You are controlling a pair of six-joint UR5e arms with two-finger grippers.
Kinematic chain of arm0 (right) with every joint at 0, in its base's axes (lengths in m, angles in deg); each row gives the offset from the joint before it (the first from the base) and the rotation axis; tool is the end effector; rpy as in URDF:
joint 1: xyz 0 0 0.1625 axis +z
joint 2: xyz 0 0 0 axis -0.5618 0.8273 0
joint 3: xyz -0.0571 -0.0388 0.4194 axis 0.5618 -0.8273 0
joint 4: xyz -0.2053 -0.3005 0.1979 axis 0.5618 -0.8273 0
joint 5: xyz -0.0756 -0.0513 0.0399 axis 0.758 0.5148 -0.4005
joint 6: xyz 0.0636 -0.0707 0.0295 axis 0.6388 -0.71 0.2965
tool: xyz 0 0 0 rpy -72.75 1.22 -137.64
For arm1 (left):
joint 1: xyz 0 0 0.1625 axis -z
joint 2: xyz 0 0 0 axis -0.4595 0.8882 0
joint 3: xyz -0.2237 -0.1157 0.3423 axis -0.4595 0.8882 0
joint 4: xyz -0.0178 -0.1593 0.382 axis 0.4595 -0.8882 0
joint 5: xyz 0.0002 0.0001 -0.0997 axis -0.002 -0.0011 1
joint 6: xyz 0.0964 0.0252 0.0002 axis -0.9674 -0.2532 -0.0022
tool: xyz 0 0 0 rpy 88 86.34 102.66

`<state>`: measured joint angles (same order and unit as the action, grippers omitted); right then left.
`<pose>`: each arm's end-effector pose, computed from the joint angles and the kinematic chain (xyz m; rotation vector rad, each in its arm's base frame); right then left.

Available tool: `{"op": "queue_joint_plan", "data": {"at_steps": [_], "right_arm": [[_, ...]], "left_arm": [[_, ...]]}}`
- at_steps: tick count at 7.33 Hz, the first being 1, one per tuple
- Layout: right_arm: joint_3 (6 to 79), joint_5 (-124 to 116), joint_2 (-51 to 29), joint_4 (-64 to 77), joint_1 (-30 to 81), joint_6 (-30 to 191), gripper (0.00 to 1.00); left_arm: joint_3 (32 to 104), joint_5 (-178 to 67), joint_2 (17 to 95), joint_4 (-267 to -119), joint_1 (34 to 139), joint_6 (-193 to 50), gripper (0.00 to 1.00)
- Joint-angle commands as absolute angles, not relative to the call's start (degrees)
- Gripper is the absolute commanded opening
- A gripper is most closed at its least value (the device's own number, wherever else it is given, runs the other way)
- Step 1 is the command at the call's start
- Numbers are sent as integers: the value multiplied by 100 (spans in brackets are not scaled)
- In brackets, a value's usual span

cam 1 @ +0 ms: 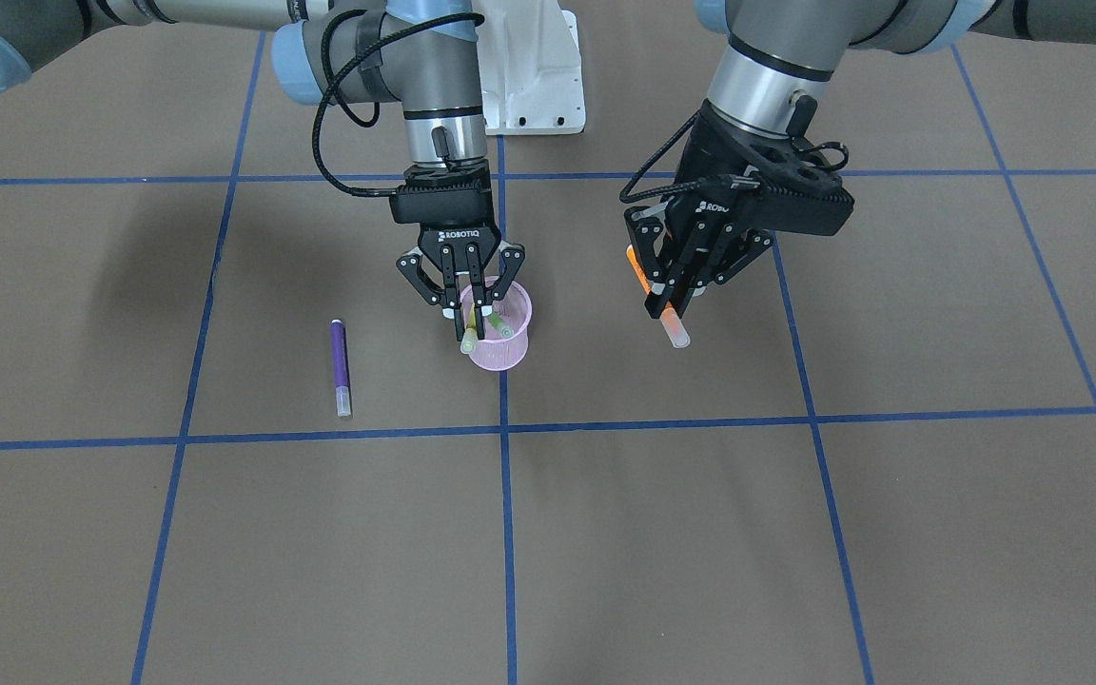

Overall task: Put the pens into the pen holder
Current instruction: 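Lower the yellow marker into the pink cup and open the right gripper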

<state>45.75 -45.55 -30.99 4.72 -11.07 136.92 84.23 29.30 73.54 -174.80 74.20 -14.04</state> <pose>-0.5512 -0.4268 0.1656 0.7249 -0.7944 0.3212 0.3439 -0.5201 0.1369 0.3583 1.0571 -0.2977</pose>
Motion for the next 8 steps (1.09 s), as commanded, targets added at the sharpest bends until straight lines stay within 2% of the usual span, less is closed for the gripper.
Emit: {"op": "queue_joint_plan", "data": {"at_steps": [1, 2, 3, 4, 5, 6, 8], "right_arm": [[4387, -4291, -3170, 474, -1238, 13679, 0], [4395, -4282, -3161, 465, -1282, 13670, 11], [4395, -4265, -3161, 465, -1334, 13670, 14], [4395, -4203, -3170, 465, -1370, 13670, 27], [4386, -4203, -3170, 474, -1370, 13670, 59], [4438, -4212, -3179, 483, -1370, 13679, 99], [4763, -4726, -3152, 553, -1239, 13653, 99]], "left_arm": [[8409, 2930, 7326, -17493, 7420, -1413, 0], [8400, 2930, 7326, -17493, 7420, -1413, 0], [8391, 2930, 7317, -17493, 7420, -1413, 0], [8391, 2930, 7265, -17501, 7420, -1413, 0], [8391, 2930, 7247, -17545, 7420, -1413, 0], [8391, 2930, 7247, -17580, 7420, -1413, 0], [8400, 2921, 7255, -17651, 7429, -1404, 0]]}}
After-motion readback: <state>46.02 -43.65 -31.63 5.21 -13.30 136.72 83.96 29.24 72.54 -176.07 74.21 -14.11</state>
